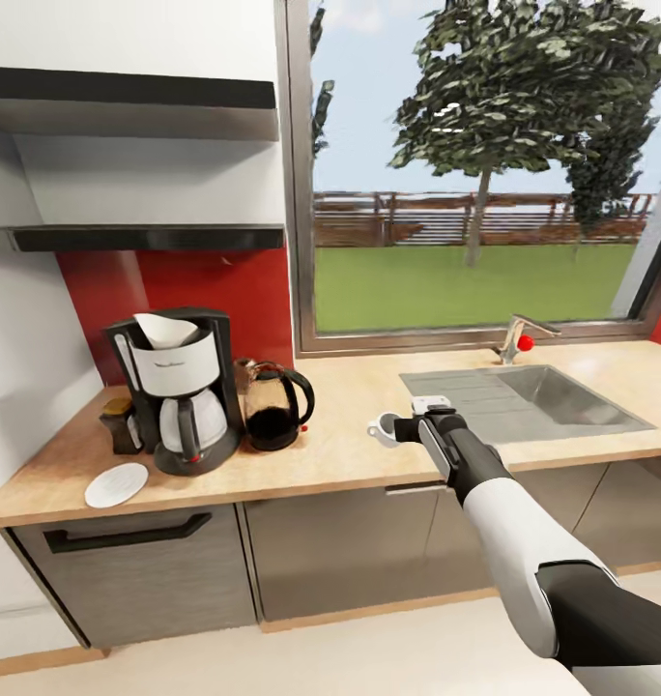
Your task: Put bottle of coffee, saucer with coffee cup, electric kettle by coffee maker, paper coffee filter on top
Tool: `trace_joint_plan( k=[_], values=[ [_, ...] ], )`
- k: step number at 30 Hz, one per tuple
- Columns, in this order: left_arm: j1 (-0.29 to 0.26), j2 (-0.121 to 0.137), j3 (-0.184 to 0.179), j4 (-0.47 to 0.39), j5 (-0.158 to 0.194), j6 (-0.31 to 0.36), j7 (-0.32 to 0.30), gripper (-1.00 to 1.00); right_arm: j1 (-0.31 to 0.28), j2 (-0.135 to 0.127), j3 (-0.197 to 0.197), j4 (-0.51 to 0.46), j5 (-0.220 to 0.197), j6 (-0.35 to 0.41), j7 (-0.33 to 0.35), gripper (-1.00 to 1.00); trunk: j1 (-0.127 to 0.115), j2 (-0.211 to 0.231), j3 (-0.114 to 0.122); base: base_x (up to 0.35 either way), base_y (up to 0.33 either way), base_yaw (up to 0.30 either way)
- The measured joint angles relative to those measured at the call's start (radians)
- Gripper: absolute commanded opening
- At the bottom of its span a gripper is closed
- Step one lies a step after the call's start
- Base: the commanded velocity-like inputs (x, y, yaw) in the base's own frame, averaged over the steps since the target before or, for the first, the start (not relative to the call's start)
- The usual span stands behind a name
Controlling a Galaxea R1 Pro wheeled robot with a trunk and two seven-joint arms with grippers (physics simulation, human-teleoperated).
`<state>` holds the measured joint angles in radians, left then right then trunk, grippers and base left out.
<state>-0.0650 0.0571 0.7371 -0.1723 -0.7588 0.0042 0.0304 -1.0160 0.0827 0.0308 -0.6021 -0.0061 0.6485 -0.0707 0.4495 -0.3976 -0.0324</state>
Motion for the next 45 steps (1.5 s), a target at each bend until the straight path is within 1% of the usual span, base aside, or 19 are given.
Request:
trace_joint_plan(
  k=[9,11,13,15,17,26,27,28,29,30,32,33,35,36,38,39,41,43,45],
  values=[
    [0.000,0.000,-0.001,-0.001,0.000,0.000,0.000,1.00,0.000,-0.006,0.000,0.001,-0.003,0.000,0.004,-1.00,0.000,0.000,0.001,-0.118,0.299,-0.020],
    [-0.001,0.001,-0.001,-0.002,0.000,0.000,0.000,1.00,0.000,-0.012,-0.001,0.001,-0.002,0.000,0.005,-1.00,0.000,0.000,0.001,-0.193,0.267,-0.001],
    [-0.002,0.001,-0.003,-0.003,0.001,0.000,-0.001,1.00,0.000,-0.047,0.000,0.000,0.003,0.000,0.005,-1.00,0.000,0.000,0.001,-0.179,0.219,0.000],
    [-0.004,0.001,-0.003,-0.003,0.001,-0.001,-0.002,1.00,0.000,-0.089,0.000,0.001,0.001,0.000,0.004,-1.00,0.000,-0.001,0.001,-0.048,0.059,0.000],
    [-0.005,0.001,-0.004,-0.004,0.000,-0.002,-0.002,1.00,0.000,-0.100,0.001,0.002,-0.003,-0.001,0.004,-1.00,0.000,0.000,0.000,-0.009,0.011,0.000],
    [-0.009,0.001,-0.004,-0.004,0.000,-0.003,-0.002,1.00,0.002,-0.100,0.001,0.020,-0.003,-0.001,0.004,-1.00,0.000,0.000,0.000,-0.001,0.001,0.000],
    [-0.012,0.001,-0.004,-0.004,-0.001,-0.004,-0.003,1.00,0.034,-0.097,0.005,0.062,-0.016,-0.004,0.120,-1.00,0.000,-0.001,0.000,0.000,0.000,0.000],
    [-0.012,0.001,-0.004,-0.004,0.000,-0.004,-0.003,1.00,0.054,-0.098,0.007,0.067,-0.003,-0.004,0.174,-1.00,0.000,0.001,0.000,0.000,0.000,0.000],
    [-0.012,0.001,-0.004,-0.004,0.000,-0.004,-0.003,1.00,0.059,-0.099,0.008,0.068,0.000,-0.004,0.225,-1.00,0.000,0.000,0.000,0.000,0.000,0.000],
    [-0.012,0.001,-0.004,-0.004,0.000,-0.004,-0.003,1.00,0.062,-0.099,0.011,0.068,0.006,-0.004,0.250,-1.00,0.000,0.000,0.000,0.000,0.000,0.000],
    [-0.012,0.001,-0.004,-0.004,0.000,-0.005,-0.003,1.00,0.070,-0.101,0.025,0.070,0.026,-0.003,0.338,-1.00,0.000,0.000,0.000,0.000,0.000,0.000],
    [-0.012,0.001,-0.004,-0.004,0.000,-0.005,-0.003,1.00,0.073,-0.100,0.031,0.071,0.036,-0.003,0.359,-1.00,0.000,0.000,0.000,0.000,0.000,0.000],
    [-0.012,0.002,-0.004,-0.004,0.000,-0.005,-0.003,1.00,0.085,-0.097,0.059,0.085,0.060,-0.002,0.436,-1.00,0.000,0.000,0.000,0.000,0.000,0.000],
    [-0.012,0.002,-0.004,-0.004,0.000,-0.005,-0.003,1.00,0.088,-0.096,0.068,0.090,0.066,-0.002,0.456,-1.00,0.000,0.000,0.000,0.000,0.000,0.000],
    [-0.012,0.002,-0.004,-0.004,0.000,-0.005,-0.003,1.00,0.097,-0.091,0.105,0.107,0.074,-0.001,0.532,-1.00,0.000,0.000,0.000,0.000,0.000,0.000],
    [-0.012,0.002,-0.004,-0.005,0.000,-0.005,-0.003,1.00,0.098,-0.090,0.115,0.112,0.078,-0.002,0.551,-1.00,0.000,0.000,0.000,0.000,0.000,0.000],
    [-0.012,0.002,-0.004,-0.005,-0.001,-0.006,-0.003,1.00,0.103,-0.078,0.145,0.131,0.079,-0.001,0.613,-1.00,0.000,0.000,0.000,0.000,0.000,0.000],
    [-0.012,0.001,-0.004,-0.005,-0.001,-0.006,-0.003,1.00,0.105,-0.063,0.157,0.140,0.082,-0.002,0.638,-1.00,0.000,0.000,0.000,0.000,0.000,0.000],
    [-0.012,0.001,-0.004,-0.004,-0.001,-0.005,-0.003,1.00,0.106,-0.039,0.163,0.143,0.081,0.000,0.649,-1.00,0.000,0.000,0.000,0.000,0.000,0.000]
  ],
)
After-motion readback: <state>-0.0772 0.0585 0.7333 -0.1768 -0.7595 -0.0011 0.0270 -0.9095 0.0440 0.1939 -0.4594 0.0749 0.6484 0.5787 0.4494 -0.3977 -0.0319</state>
